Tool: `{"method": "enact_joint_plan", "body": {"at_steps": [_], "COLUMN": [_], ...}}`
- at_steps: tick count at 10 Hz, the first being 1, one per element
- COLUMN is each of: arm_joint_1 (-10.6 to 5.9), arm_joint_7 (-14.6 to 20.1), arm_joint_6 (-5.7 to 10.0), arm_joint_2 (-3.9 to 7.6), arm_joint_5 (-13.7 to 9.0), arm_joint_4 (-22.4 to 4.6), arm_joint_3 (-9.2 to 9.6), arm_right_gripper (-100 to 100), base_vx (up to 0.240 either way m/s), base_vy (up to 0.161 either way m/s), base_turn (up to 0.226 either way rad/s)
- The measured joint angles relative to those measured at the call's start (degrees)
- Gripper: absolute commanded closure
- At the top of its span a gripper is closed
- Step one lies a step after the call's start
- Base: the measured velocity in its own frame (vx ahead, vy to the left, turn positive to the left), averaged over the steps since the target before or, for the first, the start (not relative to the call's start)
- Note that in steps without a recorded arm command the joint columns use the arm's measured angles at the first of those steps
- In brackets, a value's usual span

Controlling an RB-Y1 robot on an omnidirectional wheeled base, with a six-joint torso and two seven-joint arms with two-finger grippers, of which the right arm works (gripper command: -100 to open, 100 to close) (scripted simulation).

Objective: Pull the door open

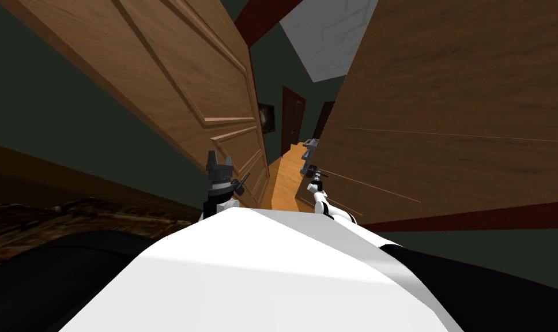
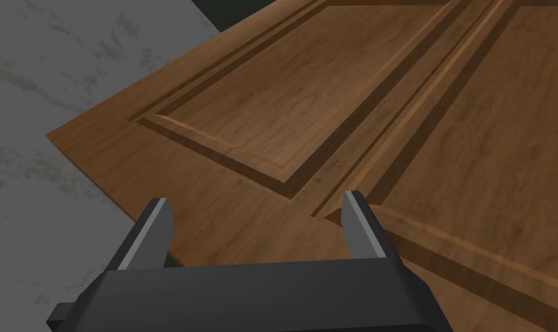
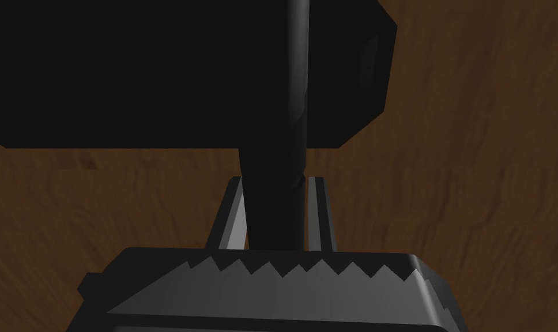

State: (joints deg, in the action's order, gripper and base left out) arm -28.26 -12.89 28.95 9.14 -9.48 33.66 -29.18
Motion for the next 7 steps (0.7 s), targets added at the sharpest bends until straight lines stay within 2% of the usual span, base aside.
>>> {"method": "enact_joint_plan", "body": {"at_steps": [3, 7], "arm_joint_1": [0.96, 2.34], "arm_joint_7": [2.9, 6.7], "arm_joint_6": [0.15, -0.14], "arm_joint_2": [2.39, 5.27], "arm_joint_5": [0.1, 0.2], "arm_joint_4": [-0.8, -0.6], "arm_joint_3": [1.2, 2.87], "arm_right_gripper": [100, 100], "base_vx": [-0.057, -0.082], "base_vy": [0.072, 0.063], "base_turn": [0.114, 0.063]}}
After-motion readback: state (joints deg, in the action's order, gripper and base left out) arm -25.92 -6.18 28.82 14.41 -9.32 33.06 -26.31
